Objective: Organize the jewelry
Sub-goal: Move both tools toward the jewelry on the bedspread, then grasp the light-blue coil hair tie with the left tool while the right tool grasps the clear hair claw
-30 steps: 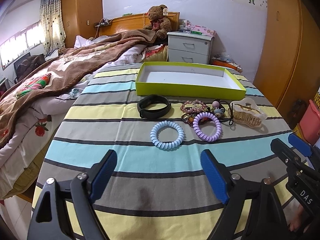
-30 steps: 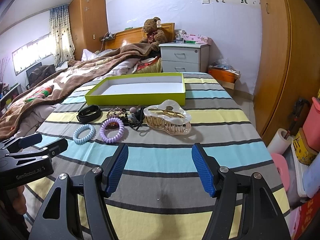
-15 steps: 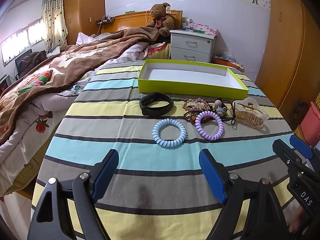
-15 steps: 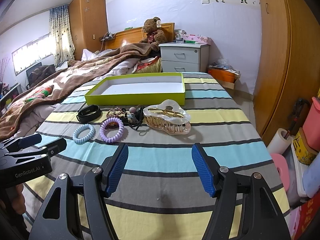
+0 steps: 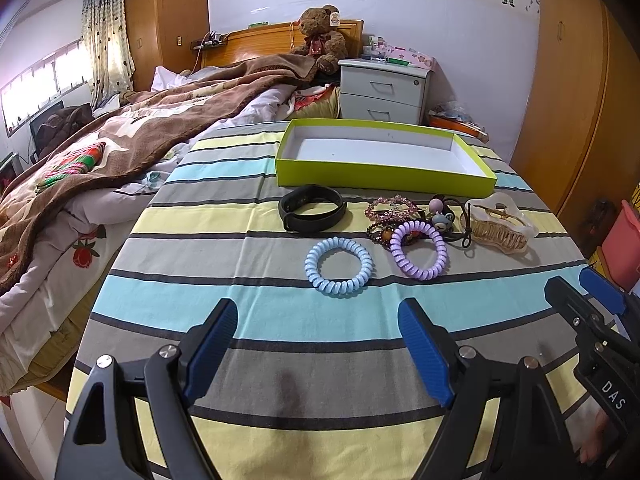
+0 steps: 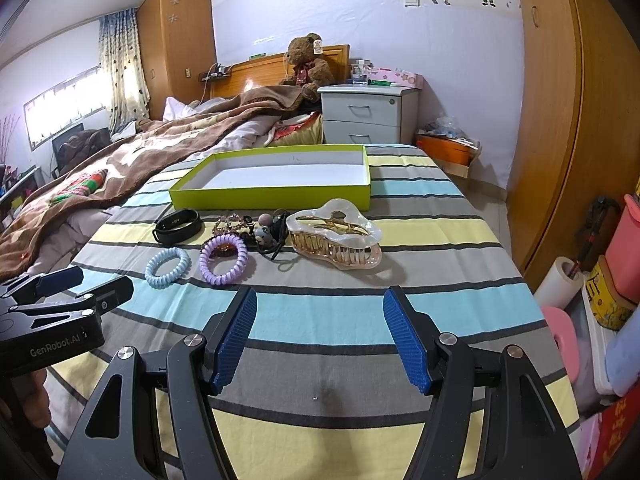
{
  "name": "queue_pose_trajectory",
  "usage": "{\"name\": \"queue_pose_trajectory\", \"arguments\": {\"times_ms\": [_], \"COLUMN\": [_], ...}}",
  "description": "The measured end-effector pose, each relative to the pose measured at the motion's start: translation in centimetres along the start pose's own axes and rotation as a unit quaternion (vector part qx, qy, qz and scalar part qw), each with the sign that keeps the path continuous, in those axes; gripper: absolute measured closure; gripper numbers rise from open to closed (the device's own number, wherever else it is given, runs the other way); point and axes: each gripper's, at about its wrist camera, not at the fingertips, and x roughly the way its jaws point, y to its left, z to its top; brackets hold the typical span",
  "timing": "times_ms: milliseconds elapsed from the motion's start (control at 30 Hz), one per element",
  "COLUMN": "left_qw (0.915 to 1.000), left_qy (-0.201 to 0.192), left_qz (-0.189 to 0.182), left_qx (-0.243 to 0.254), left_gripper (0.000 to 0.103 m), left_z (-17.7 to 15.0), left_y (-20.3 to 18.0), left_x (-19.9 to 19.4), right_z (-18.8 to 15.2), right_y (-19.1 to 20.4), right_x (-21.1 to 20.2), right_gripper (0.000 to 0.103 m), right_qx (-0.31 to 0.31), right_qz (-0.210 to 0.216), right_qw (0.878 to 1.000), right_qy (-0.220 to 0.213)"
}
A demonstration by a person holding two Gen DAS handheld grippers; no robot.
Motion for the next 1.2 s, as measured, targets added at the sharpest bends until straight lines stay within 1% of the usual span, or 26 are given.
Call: {"name": "queue_pose_trajectory", "arguments": {"times_ms": [233,300,400,467,533,633,767,867,900,967,1100,1200], "left_qw": [0.9999,0.9999,0.9993,0.9988,0.9985,0.9978,0.9964,0.9946,0.9943,0.9933,0.9917,0.9915], "left_qy": [0.007,0.014,0.026,0.039,0.050,0.061,0.081,0.097,0.100,0.108,0.126,0.129], "left_qz": [0.002,-0.002,-0.025,-0.026,-0.019,-0.020,-0.020,-0.034,-0.035,-0.040,-0.027,-0.014], "left_qx": [0.007,0.008,-0.004,-0.012,-0.012,-0.018,-0.012,-0.016,-0.014,-0.011,0.002,0.009], "left_gripper": [0.019,0.019,0.019,0.019,0.019,0.019,0.019,0.019,0.019,0.019,0.019,0.019], "left_z": [0.3,0.5,1.0,1.5,2.0,2.5,3.2,3.5,3.7,3.8,3.9,4.1], "left_y": [-0.1,0.1,1.0,1.7,2.3,3.1,3.3,3.3,3.1,3.0,2.5,2.4], "left_x": [0.4,0.9,1.9,2.7,3.6,4.5,5.9,6.6,6.8,7.3,8.3,8.6], "right_z": [0.8,1.6,3.0,3.9,4.7,5.8,7.0,7.4,7.6,7.7,8.0,8.1], "right_y": [-0.7,-1.4,-2.6,-3.5,-4.2,-5.3,-5.8,-5.8,-5.8,-5.9,-6.0,-6.0], "right_x": [0.5,1.0,1.7,2.2,3.1,4.5,6.9,8.3,8.9,9.9,11.2,11.8], "right_gripper": [0.037,0.037,0.037,0.037,0.037,0.037,0.037,0.037,0.037,0.037,0.037,0.037], "right_qx": [-0.001,-0.003,-0.006,-0.007,-0.006,-0.005,-0.027,-0.043,-0.052,-0.059,-0.076,-0.084], "right_qz": [0.000,-0.004,-0.015,-0.018,-0.021,0.002,0.046,0.059,0.075,0.083,0.088,0.105], "right_qw": [1.000,1.000,1.000,1.000,1.000,0.999,0.996,0.994,0.991,0.988,0.984,0.980], "right_qy": [0.002,0.003,0.007,0.007,0.015,0.032,0.067,0.086,0.097,0.113,0.134,0.144]}}
